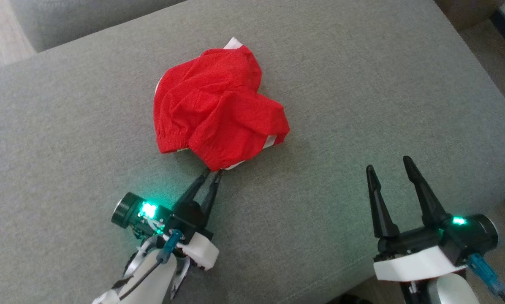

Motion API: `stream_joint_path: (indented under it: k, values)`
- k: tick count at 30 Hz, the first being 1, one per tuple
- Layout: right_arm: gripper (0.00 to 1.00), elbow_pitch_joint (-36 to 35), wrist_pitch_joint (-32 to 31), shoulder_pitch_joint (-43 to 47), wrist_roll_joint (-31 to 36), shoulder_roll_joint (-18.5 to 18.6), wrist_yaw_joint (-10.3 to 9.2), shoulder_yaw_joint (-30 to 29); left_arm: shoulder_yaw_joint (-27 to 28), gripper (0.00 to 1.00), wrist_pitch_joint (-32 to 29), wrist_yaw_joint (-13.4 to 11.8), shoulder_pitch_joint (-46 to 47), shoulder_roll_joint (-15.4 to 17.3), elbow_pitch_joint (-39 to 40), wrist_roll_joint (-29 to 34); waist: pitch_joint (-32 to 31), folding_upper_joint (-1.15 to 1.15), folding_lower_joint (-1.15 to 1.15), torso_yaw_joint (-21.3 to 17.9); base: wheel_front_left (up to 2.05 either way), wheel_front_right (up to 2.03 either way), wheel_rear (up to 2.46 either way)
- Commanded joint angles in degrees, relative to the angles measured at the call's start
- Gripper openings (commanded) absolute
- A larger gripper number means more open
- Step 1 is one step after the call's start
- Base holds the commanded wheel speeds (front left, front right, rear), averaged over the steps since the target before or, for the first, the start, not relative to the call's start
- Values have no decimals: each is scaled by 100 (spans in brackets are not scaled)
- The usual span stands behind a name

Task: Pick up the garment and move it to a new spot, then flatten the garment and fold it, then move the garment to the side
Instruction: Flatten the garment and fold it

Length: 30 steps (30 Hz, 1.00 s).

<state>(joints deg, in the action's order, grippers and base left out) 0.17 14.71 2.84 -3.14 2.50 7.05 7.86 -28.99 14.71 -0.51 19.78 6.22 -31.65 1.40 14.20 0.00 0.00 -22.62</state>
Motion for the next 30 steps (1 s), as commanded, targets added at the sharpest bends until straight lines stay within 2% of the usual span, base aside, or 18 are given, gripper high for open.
stream_joint_path:
  k: [1, 8, 13, 19, 23, 26, 30]
  values:
    - [100, -147, 29, -167, -65, 38, 44, 155, 121, 0, 29, -1, 187, 85, 132, -30, -37, 0, 0, -33, 0, 0, 0]
    - [100, -117, 29, -128, -91, 38, 44, 140, -58, 0, 29, 158, 255, 120, 148, -61, -218, 0, 0, -186, 0, 0, 0]
    - [100, -114, 29, -56, -160, 38, 44, 183, -361, 0, 29, 442, 532, 69, 813, -33, -397, 0, 0, -249, 0, 0, 0]
    - [100, -110, 29, 67, -221, 38, 44, 182, -441, 0, 29, 720, 1545, 28, 1488, -357, -672, 0, 0, -164, 0, 0, 0]
    - [100, -106, 29, 160, -241, 38, 44, 188, -356, 0, -248, 780, 2401, 164, 1600, -725, -828, 0, 0, -29, 0, 0, 0]
    - [100, -115, 29, 195, -259, 38, 44, 205, -240, 0, -728, 792, 2791, 292, 1571, -1129, -873, 0, 0, 97, 0, 0, 0]
    - [100, -97, 29, 216, -260, 38, 44, 227, -564, 0, -1332, 797, 2858, 797, 1330, -1434, -885, 0, 0, 278, 0, 0, 0]
